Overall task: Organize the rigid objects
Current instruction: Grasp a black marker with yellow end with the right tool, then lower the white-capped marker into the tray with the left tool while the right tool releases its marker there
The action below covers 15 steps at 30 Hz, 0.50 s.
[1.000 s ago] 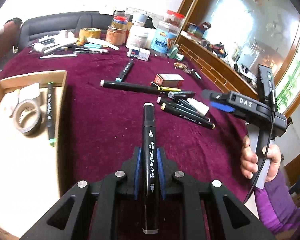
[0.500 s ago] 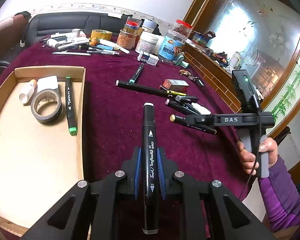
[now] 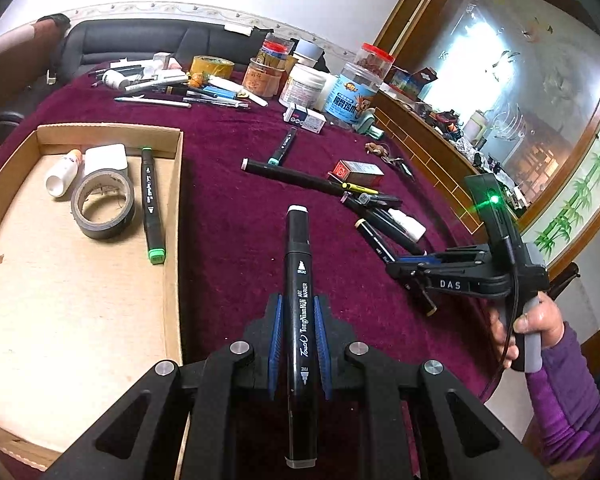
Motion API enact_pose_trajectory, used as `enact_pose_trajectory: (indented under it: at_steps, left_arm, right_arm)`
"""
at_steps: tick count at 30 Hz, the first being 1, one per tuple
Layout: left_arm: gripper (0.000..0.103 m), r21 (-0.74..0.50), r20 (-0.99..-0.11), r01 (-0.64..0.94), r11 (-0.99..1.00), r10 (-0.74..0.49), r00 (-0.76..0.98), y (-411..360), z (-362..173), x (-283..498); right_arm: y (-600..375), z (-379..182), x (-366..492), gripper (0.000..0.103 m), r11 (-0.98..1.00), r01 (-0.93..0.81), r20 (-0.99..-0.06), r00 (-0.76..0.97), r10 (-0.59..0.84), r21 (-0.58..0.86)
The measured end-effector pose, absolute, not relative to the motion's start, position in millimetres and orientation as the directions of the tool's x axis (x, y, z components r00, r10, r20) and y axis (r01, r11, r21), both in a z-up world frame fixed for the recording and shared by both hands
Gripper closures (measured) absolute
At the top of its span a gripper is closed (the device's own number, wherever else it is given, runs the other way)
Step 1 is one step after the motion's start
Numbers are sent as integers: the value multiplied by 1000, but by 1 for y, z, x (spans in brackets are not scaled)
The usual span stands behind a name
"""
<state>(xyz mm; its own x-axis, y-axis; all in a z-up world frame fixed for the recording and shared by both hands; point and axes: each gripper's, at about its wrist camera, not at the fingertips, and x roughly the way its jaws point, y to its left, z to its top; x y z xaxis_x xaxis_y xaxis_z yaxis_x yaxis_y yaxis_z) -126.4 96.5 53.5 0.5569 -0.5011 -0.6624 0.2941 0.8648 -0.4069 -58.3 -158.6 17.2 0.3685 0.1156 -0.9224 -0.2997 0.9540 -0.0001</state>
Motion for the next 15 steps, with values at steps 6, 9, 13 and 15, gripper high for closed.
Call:
enact_pose_trajectory:
  at_steps: [6,9,13,15]
  left_arm:
    - [88,-413,-660,287,864,-502,560,100,55,-126]
    - [88,-412,-653,271,870,-489,578,111,59,-127]
    - [88,-408,-640,223,885,-452,621,140,70,-126]
    - [88,-389,-643,185,902,-410,647,157,73,-123]
  right_arm:
    - [-158,13,-65,88,968,-250,-891,442,103,-12]
    - [-165,14,-66,89,977,-212,-881,455,131,35]
    - [-177,21,-67,89,969,-174,-862,449,235,173]
    - [-177,28,-68,89,957,-182,-846,451,285,225]
